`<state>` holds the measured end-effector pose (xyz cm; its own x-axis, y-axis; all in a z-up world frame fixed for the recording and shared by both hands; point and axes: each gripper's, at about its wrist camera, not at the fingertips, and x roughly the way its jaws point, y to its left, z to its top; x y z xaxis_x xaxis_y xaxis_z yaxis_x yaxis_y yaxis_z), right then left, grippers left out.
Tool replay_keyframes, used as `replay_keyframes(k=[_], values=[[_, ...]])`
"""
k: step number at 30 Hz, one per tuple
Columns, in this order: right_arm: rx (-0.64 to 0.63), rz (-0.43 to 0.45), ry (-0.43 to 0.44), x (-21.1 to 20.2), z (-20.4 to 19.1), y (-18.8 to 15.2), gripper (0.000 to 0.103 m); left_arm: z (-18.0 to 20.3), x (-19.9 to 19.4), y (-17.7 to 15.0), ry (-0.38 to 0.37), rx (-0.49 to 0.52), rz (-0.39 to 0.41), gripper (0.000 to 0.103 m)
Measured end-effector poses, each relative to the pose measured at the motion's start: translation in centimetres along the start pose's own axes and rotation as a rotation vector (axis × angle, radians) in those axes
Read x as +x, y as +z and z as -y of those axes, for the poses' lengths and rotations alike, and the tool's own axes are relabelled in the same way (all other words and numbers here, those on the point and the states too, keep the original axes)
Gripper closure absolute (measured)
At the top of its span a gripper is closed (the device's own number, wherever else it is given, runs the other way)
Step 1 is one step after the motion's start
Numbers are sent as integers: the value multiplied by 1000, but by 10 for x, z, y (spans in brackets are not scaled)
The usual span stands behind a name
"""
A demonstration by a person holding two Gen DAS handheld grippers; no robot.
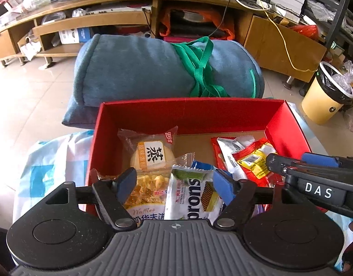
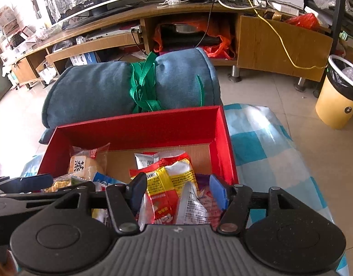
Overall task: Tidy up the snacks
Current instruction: 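Carry the silver packet and Kaprons wafer into the red box and lower them, then open both tools and pull them back from the red box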
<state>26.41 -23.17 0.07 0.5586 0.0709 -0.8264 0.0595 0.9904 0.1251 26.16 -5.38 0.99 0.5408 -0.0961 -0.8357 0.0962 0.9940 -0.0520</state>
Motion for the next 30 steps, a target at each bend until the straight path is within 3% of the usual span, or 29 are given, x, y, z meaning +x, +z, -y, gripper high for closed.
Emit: replay_keyframes(k=[12, 30], values=[[-19, -4, -37, -26, -2, -21, 46, -5, -24, -14, 47, 2, 31, 16], [27, -28, -4, -92, 3, -104, 42, 4, -66, -91, 30, 49, -1, 13]])
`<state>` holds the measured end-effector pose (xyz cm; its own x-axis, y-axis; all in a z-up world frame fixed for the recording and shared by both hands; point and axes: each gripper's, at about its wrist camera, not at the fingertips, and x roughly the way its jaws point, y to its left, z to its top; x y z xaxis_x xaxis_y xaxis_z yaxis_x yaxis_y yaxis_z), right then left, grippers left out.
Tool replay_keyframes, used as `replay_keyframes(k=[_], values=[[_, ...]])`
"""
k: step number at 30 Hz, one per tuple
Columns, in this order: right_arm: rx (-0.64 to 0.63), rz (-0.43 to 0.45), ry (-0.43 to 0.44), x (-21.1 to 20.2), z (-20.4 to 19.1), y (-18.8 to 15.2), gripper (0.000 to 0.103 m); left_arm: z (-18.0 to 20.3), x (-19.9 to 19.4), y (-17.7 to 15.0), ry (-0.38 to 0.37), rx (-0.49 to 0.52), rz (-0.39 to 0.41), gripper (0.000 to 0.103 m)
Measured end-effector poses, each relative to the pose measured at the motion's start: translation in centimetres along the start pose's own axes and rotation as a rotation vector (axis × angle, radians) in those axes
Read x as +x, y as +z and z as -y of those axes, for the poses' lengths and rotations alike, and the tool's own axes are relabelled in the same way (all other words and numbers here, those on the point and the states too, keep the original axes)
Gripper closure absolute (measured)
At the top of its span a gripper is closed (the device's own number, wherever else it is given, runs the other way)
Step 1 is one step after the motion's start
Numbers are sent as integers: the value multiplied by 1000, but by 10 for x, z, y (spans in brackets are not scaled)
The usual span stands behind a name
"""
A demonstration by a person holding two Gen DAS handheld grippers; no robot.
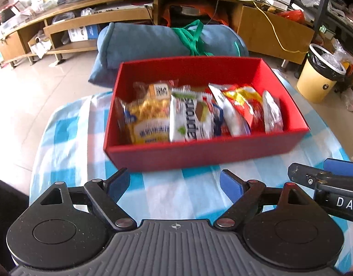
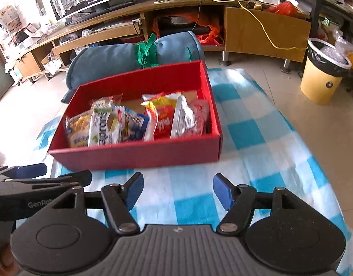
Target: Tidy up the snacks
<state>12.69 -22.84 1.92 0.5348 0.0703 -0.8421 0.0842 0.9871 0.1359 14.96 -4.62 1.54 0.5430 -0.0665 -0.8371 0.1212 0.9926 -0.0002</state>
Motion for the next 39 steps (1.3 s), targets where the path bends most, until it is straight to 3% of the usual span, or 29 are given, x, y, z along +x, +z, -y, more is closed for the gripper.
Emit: replay_keyframes(k=[18, 30, 39], values=[[3, -4, -1, -35, -1, -52, 41, 9, -35, -54, -19, 37, 15, 5], [-1, -2, 1, -47, 1, -66, 41, 16, -51, -70, 38, 90, 35, 0], [-1, -3, 3, -54, 1, -80, 41, 15, -53, -77, 24, 86, 18, 0]])
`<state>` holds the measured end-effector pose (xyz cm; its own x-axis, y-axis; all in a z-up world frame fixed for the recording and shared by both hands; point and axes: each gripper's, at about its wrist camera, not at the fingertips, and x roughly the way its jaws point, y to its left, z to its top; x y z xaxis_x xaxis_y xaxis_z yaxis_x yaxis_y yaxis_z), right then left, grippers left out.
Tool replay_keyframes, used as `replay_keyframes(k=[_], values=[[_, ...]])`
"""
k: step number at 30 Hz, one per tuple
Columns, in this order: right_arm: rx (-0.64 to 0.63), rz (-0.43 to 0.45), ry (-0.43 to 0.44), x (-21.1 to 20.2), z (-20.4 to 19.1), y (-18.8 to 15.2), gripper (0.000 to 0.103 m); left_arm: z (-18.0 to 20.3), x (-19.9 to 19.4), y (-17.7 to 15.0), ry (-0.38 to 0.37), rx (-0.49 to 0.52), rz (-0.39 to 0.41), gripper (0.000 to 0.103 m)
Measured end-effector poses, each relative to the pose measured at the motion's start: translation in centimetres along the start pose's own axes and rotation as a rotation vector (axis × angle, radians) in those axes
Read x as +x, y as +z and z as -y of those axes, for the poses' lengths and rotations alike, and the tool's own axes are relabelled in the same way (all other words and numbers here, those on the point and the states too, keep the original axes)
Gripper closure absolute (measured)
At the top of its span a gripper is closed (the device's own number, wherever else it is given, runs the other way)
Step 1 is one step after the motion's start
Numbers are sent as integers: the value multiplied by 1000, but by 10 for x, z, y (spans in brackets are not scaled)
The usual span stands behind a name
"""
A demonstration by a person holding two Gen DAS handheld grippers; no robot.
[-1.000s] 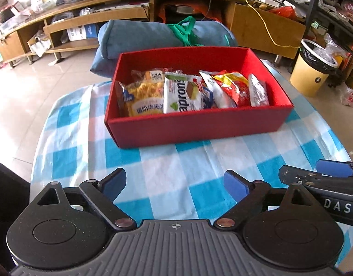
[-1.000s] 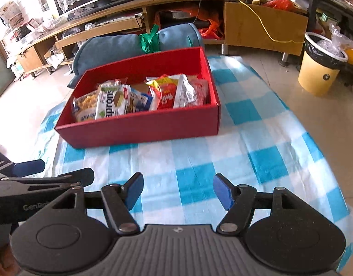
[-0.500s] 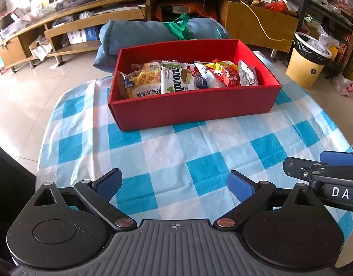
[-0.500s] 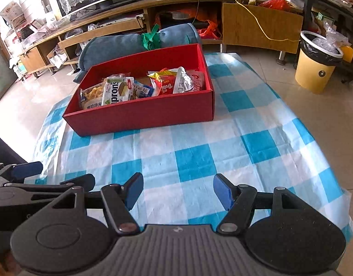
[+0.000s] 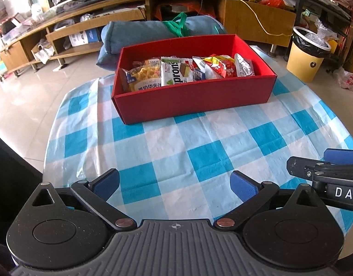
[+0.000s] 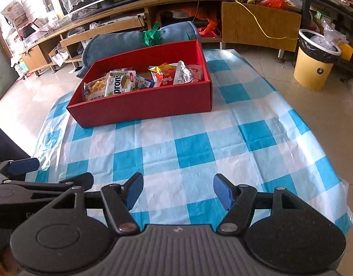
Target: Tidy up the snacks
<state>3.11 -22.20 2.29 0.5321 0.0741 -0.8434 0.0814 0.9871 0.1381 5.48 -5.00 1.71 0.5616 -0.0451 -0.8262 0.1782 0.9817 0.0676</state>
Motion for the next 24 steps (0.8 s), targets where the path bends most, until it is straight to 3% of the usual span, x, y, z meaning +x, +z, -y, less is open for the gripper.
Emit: replay_keyframes(k=[24], values=[[-3, -4, 7, -2, -1, -1, 41, -1, -4, -4, 1, -1, 13, 1]])
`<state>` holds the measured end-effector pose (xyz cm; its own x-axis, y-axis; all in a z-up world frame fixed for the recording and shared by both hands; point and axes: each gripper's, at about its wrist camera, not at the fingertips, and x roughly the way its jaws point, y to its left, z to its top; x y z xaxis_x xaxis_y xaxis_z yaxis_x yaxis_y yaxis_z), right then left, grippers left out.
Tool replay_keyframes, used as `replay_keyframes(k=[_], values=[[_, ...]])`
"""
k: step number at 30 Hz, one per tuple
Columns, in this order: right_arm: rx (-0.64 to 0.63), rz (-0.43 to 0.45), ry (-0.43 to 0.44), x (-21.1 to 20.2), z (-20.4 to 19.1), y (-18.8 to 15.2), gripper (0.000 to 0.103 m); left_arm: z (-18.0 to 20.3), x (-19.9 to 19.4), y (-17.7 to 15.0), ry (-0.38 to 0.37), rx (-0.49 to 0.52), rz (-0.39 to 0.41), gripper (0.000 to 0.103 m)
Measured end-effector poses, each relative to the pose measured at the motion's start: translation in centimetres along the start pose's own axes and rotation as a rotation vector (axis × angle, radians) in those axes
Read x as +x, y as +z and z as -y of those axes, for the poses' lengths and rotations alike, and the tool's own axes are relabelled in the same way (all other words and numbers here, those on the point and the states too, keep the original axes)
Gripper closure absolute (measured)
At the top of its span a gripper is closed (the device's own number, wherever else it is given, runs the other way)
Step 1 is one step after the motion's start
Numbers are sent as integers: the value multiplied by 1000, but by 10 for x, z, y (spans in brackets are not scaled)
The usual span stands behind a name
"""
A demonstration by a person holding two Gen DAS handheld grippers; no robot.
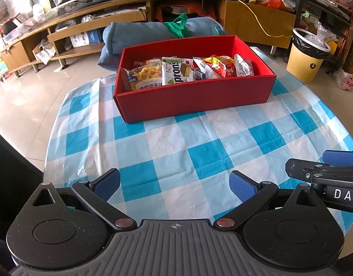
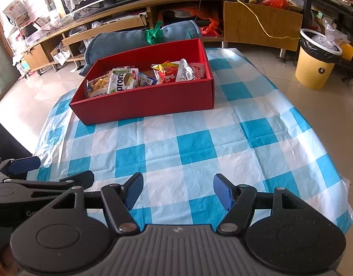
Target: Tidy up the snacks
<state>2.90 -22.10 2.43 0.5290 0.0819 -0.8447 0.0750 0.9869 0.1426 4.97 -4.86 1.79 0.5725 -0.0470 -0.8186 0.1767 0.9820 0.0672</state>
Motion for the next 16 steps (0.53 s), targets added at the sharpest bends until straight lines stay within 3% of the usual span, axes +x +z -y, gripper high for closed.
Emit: replay_keyframes(k=[16], values=[[20, 7, 3, -4, 6, -2, 40, 2, -10, -5, 0, 3, 24, 0]])
